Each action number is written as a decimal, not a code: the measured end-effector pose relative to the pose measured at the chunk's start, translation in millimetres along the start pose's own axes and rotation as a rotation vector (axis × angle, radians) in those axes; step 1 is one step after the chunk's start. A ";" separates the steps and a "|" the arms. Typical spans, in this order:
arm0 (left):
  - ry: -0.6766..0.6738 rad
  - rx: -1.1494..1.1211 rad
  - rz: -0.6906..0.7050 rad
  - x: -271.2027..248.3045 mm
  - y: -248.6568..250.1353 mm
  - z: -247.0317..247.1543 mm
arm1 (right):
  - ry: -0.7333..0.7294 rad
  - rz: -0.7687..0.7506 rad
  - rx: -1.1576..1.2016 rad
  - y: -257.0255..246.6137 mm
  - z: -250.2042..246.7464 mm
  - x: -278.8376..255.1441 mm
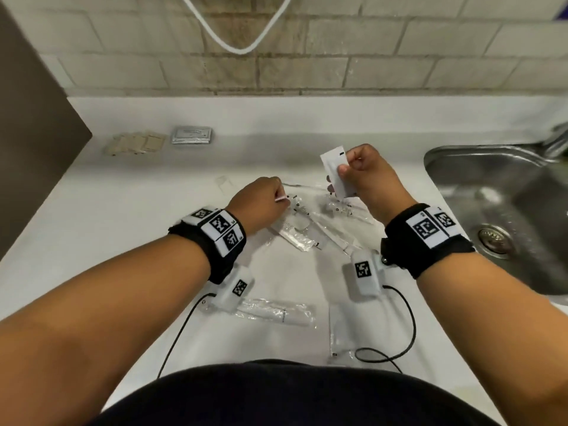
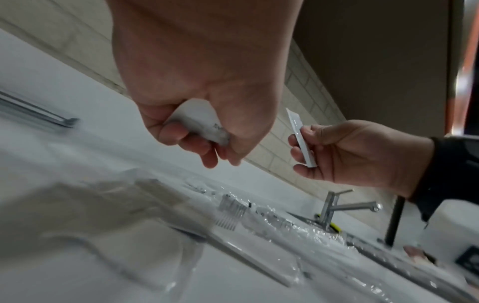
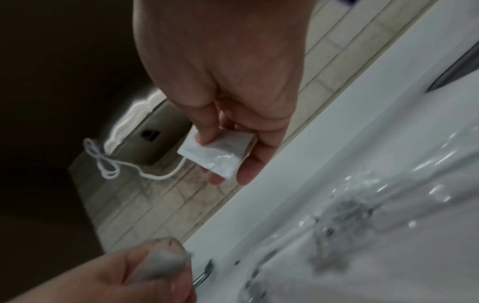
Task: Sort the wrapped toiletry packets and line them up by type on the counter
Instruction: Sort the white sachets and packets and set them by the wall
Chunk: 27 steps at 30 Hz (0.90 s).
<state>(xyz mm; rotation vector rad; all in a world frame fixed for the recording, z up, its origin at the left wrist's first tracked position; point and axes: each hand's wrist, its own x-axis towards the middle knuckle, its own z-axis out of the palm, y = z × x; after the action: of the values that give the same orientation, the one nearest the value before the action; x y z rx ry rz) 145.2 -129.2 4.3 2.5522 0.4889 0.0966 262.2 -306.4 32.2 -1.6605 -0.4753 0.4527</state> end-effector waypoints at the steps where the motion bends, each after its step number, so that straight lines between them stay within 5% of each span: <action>1: -0.057 0.076 0.048 8.4 4.7 5.0 | 0.051 0.036 -0.080 5.2 -10.7 3.5; 5: -0.242 0.283 0.204 26.9 14.3 23.5 | 0.118 0.170 -0.364 25.5 -38.3 7.9; 9: -0.343 0.313 0.205 37.9 16.9 31.7 | 0.048 0.242 -0.404 34.6 -46.8 -7.4; 18: -0.576 0.471 0.086 52.7 9.8 9.1 | -0.219 0.090 -0.986 39.7 -6.4 -15.8; 27: -0.469 0.508 -0.079 52.4 -9.3 -4.9 | -0.450 0.060 -1.293 38.8 61.5 -8.4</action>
<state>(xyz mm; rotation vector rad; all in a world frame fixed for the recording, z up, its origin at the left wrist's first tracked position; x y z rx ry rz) 190.2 -100.4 2.1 2.8987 0.4670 -0.7244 223.7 -265.1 -14.3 -2.8187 -1.2174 0.6179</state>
